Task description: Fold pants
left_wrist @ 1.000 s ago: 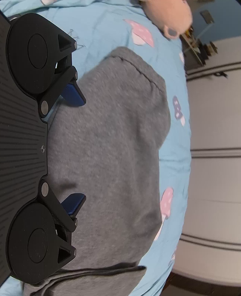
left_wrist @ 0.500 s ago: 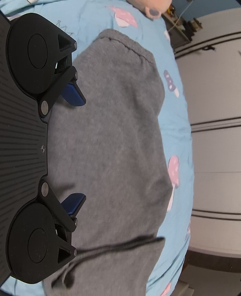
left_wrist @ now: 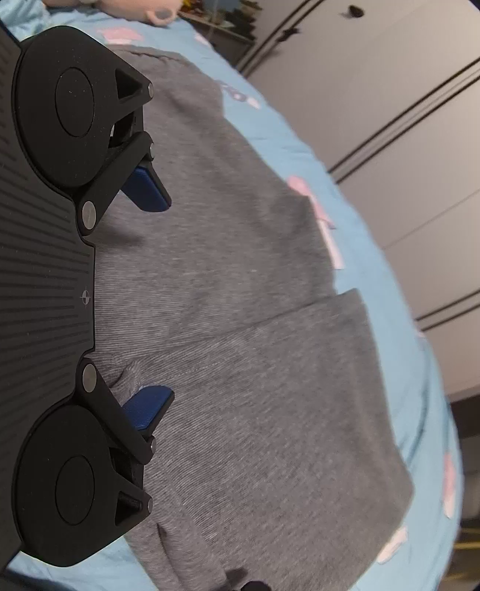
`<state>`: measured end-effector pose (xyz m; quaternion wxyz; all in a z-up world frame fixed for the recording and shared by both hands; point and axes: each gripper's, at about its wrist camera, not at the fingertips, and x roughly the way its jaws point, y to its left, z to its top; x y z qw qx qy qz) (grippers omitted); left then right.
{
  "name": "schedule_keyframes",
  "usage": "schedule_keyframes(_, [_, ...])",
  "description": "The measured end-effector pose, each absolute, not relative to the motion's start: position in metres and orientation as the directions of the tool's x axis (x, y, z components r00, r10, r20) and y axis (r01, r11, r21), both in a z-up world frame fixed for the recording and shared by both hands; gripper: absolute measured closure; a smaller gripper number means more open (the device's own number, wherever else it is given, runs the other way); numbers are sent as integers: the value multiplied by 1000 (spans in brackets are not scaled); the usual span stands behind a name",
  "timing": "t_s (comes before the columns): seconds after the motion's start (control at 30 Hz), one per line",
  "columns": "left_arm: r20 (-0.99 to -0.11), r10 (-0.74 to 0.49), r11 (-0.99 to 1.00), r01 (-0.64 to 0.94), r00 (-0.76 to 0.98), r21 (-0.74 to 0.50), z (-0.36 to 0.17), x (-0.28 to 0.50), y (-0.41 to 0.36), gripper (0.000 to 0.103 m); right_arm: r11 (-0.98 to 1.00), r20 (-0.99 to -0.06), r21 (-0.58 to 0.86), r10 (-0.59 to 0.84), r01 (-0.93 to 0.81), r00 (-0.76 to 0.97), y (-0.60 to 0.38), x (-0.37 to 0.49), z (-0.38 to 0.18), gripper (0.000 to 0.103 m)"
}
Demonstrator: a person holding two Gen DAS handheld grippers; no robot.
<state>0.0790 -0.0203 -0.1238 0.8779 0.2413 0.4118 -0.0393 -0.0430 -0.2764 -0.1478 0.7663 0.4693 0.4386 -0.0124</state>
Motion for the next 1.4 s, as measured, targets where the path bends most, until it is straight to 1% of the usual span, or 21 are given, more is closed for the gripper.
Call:
schedule_keyframes(0.2, [-798, 69, 939, 230, 599, 254, -120, 89, 2, 0, 556, -681, 713, 402, 428, 613, -278, -41, -149, 80])
schedule_keyframes(0.27, [-804, 65, 945, 223, 591, 240, -120, 88, 4, 0, 560, -682, 711, 400, 426, 612, -278, -42, -148, 80])
schedule_keyframes(0.37, [-796, 76, 938, 229, 601, 262, -118, 84, 1, 0, 597, -691, 692, 385, 406, 612, -273, -41, -141, 79])
schedule_keyframes(0.4, [-793, 78, 935, 231, 605, 269, -118, 83, 1, 0, 620, -690, 683, 374, 387, 619, -270, -41, -136, 77])
schedule_keyframes(0.47, [-794, 76, 936, 231, 604, 266, -118, 84, 2, 0, 662, -679, 666, 350, 342, 645, -263, -42, -127, 64])
schedule_keyframes(0.5, [-797, 74, 939, 228, 600, 258, -118, 85, 3, 0, 680, -680, 655, 341, 329, 649, -260, -41, -124, 55])
schedule_keyframes(0.53, [-801, 70, 942, 225, 595, 249, -118, 86, 4, 0, 695, -691, 641, 337, 326, 640, -258, -39, -123, 53])
schedule_keyframes(0.7, [-814, 48, 953, 218, 579, 211, -118, 90, 13, 0, 758, -756, 566, 320, 324, 571, -247, -26, -123, 51])
schedule_keyframes(0.8, [-816, 39, 956, 215, 577, 197, -116, 91, 21, 0, 806, -774, 519, 302, 285, 557, -236, -22, -119, 44])
schedule_keyframes(0.83, [-814, 49, 959, 202, 579, 201, -115, 92, 26, 0, 813, -775, 514, 303, 273, 555, -234, -21, -119, 40])
schedule_keyframes(0.87, [-811, 98, 955, 174, 577, 239, -116, 94, 31, 0, 815, -773, 516, 309, 265, 555, -233, -21, -119, 38])
schedule_keyframes(0.9, [-806, 184, 939, 141, 562, 313, -121, 98, 37, 0, 810, -769, 523, 314, 265, 557, -234, -21, -119, 35])
schedule_keyframes(0.93, [-799, 244, 924, 118, 549, 364, -126, 101, 45, 0, 802, -765, 531, 316, 273, 561, -236, -21, -119, 35])
schedule_keyframes(0.97, [-795, 271, 920, 96, 543, 379, -128, 103, 58, 0, 788, -758, 548, 324, 282, 566, -239, -22, -120, 35])
schedule_keyframes(1.0, [-803, 263, 935, 65, 534, 349, -125, 105, 73, 0, 773, -751, 564, 333, 290, 571, -242, -23, -122, 35])
schedule_keyframes(1.03, [-823, 237, 957, 23, 517, 290, -120, 107, 90, 0, 758, -743, 580, 341, 299, 576, -244, -24, -123, 34])
schedule_keyframes(1.07, [-841, 198, 975, -16, 504, 220, -115, 110, 107, 0, 743, -736, 595, 349, 307, 580, -246, -25, -125, 34])
schedule_keyframes(1.13, [-858, 85, 993, -114, 506, 32, -103, 115, 148, 0, 723, -725, 614, 360, 316, 587, -249, -25, -127, 33])
schedule_keyframes(1.27, [-820, -75, 886, -339, 568, -316, -98, 115, 236, 0, 720, -722, 619, 365, 315, 587, -248, -25, -127, 31])
schedule_keyframes(1.33, [-798, -141, 809, -396, 586, -434, -107, 113, 273, 0, 721, -722, 619, 366, 312, 587, -248, -24, -127, 30])
schedule_keyframes(1.4, [-748, -197, 730, -415, 634, -543, -114, 108, 304, 0, 717, -718, 625, 373, 309, 588, -249, -24, -128, 28])
